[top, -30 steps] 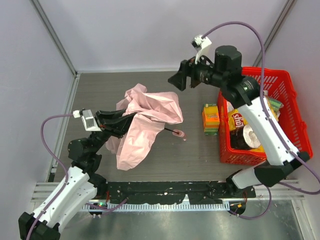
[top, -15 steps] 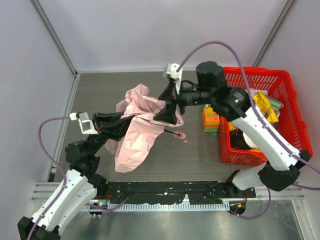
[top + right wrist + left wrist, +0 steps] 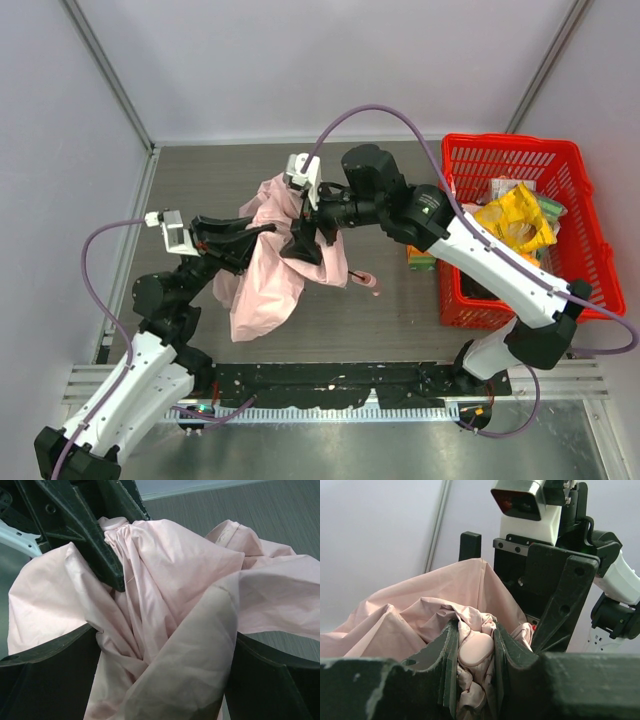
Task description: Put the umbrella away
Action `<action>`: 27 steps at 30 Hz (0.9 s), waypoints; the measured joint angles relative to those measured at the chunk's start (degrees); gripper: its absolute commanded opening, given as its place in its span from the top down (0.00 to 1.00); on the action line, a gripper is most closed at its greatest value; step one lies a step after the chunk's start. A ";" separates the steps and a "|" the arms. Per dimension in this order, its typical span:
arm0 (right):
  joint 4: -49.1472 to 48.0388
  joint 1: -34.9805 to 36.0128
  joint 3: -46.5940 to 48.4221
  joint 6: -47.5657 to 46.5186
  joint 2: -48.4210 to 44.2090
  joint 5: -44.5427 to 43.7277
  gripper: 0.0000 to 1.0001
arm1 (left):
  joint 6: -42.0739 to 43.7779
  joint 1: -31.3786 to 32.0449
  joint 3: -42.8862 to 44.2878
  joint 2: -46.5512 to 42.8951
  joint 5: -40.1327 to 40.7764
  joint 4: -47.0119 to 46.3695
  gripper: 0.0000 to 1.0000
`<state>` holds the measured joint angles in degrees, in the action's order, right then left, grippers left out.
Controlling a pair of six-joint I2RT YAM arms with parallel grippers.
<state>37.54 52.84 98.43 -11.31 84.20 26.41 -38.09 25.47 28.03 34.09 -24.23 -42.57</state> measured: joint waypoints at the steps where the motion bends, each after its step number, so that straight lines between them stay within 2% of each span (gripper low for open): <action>1: -0.37 0.00 0.00 0.02 0.46 -0.07 0.08 | -0.42 0.00 0.15 0.20 0.00 0.04 1.00; 9: -1.46 0.07 0.00 -0.17 3.50 0.57 0.08 | -2.97 -0.33 1.09 2.75 -1.57 0.61 1.00; 13: -1.53 0.07 -0.24 -0.37 3.93 3.52 0.08 | -6.05 -0.48 1.16 4.55 -4.44 -2.12 1.00; 16: -2.45 0.09 -1.01 -0.35 3.93 5.64 0.11 | -8.26 -0.48 1.49 5.33 -5.77 -3.32 1.00; 19: -3.85 0.17 -1.77 0.00 3.96 7.52 0.21 | -9.66 -0.55 1.68 5.40 -6.03 -3.32 1.00; 21: -4.20 0.20 -1.79 0.20 4.09 8.48 0.24 | -10.01 -0.66 2.05 5.40 -6.25 -2.75 1.00; 22: -4.42 0.22 -1.79 0.52 4.24 9.11 0.24 | -10.08 -0.70 2.27 5.38 -6.32 -2.54 1.00; 24: -4.96 0.24 -1.79 0.96 4.59 10.34 0.16 | -10.21 -0.81 2.67 5.22 -6.47 -1.84 1.00; 27: -5.55 0.22 -1.79 1.31 5.11 11.26 0.17 | -10.62 -0.87 2.71 4.59 -6.91 -0.83 1.00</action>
<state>31.99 53.06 96.64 -10.00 89.32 37.67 -48.71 24.60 30.74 38.68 -31.14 -43.40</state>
